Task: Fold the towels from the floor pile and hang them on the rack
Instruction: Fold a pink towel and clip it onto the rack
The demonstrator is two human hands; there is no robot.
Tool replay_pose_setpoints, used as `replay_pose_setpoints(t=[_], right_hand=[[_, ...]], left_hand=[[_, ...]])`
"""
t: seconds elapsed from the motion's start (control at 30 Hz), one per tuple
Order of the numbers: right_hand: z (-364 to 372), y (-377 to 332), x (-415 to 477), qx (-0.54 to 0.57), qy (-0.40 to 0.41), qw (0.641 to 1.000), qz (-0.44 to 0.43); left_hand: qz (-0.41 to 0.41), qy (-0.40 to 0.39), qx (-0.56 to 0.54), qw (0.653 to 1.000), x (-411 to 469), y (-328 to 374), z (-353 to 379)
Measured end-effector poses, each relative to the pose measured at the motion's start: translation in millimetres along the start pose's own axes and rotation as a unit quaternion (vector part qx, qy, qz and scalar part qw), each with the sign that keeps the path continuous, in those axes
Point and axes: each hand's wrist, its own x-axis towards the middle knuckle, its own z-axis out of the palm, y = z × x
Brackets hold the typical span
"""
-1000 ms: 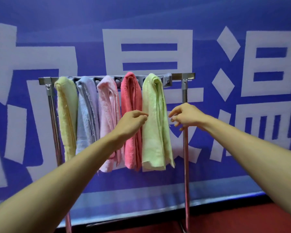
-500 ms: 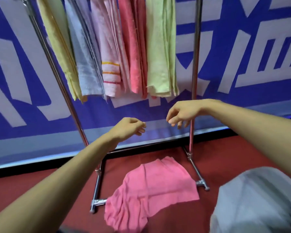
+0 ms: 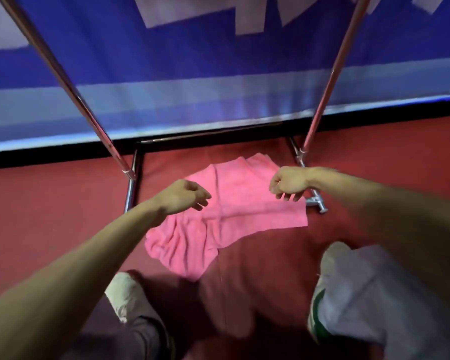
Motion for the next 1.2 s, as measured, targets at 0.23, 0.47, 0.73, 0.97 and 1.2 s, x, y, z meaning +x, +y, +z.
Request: replay_pose_setpoints(t=[0.23,0.47,0.73,0.97,1.2], right_hand=[[62,84,70,0.094,0.075,0.985,0.126],[89,145,117,0.177,0.247,0.918,0.253],[107,143,136,0.49,0.217,0.799,0.272],[78,86,109,0.498,0.181,0.83,0.175],[18,7,42,0.517,0.164,0.838,0.068]], left_hand=[[-0.032,-0.037,-0.049,0.998,57,-29,69],[-0.068,-0.104,-0.087,0.988,107,-31,122],[-0.076,-0.107,-0.157,0.979,123,-22,134],[-0.084,-0.073,-0.2,0.973,93,-9,105],[0.003,-0.038,-0.208,0.977,36,45,54]])
